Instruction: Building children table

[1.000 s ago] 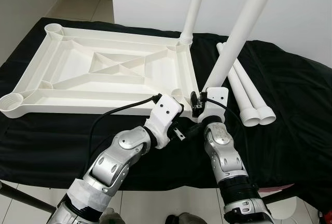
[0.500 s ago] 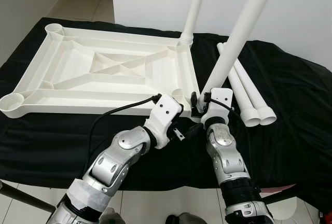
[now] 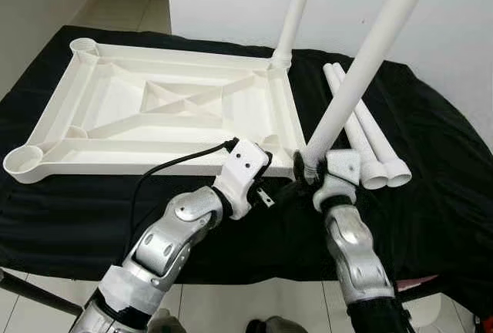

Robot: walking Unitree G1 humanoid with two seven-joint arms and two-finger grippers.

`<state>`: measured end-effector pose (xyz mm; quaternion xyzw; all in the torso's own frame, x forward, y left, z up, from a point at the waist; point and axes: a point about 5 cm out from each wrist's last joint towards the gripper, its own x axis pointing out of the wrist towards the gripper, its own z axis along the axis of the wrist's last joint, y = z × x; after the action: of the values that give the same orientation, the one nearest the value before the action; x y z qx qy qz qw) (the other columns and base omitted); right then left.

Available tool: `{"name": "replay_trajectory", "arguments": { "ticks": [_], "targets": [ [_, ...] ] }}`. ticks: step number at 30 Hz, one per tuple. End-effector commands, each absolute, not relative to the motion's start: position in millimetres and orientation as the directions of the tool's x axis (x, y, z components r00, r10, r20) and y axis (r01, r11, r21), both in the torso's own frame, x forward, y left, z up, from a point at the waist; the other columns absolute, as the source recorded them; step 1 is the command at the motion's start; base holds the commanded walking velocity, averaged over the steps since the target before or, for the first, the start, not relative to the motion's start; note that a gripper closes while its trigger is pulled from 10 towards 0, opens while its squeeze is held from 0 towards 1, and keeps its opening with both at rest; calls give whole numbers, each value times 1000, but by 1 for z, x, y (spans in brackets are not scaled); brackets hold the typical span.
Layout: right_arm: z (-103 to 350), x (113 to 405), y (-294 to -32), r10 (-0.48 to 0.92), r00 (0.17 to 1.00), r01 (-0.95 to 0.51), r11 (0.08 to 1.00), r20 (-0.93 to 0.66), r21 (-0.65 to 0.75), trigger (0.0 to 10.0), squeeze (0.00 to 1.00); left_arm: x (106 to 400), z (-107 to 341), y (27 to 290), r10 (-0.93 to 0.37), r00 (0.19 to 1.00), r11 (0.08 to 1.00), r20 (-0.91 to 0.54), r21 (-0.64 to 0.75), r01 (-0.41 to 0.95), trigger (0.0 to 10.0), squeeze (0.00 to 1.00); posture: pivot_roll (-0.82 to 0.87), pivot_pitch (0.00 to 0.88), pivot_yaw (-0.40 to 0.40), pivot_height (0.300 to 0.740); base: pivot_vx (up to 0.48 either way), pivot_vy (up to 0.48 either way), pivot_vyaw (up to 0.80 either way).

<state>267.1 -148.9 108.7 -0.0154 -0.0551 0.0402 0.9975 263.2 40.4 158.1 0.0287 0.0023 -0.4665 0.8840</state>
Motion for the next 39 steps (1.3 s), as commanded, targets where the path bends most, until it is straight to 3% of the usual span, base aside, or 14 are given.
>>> {"name": "replay_trajectory", "arguments": {
  "ticks": [1, 12, 19, 23, 38, 39],
  "targets": [
    [110, 262, -149, 115, 985, -113, 993, 131, -23, 10000, 0, 266, 159, 39, -836, 547, 545, -29, 56, 836, 10000, 0, 79, 0, -82, 740, 0, 0, 0],
    [94, 242, -160, 178, 981, -176, 984, 71, -35, 10000, 0, 290, 140, 60, -716, 674, 656, -183, 155, 738, 10000, 0, 50, 0, -61, 740, 0, 0, 0],
    [92, 238, -166, 164, 985, -160, 985, 62, -66, 10000, 0, 309, 128, 86, -599, 750, 735, -281, 178, 654, 10000, 0, 38, 2, -51, 740, 0, 0, 0],
    [92, 239, -165, 156, 985, -152, 987, 68, -57, 10000, 0, 323, 121, 116, -462, 815, 805, -349, 219, 551, 10000, 0, 40, 5, -42, 740, 0, 0, 0],
    [96, 252, -165, 167, 983, -161, 984, 80, -71, 10000, 0, 334, 124, 151, -399, 831, 808, -387, 280, 518, 10000, 0, 56, 10, -35, 740, 0, 0, 0],
    [96, 253, -165, 167, 982, -162, 984, 82, -71, 10000, 0, 335, 125, 151, -405, 832, 808, -380, 276, 520, 9176, 0, 59, 7, -34, 740, 0, 0, 0]
  ]
}}
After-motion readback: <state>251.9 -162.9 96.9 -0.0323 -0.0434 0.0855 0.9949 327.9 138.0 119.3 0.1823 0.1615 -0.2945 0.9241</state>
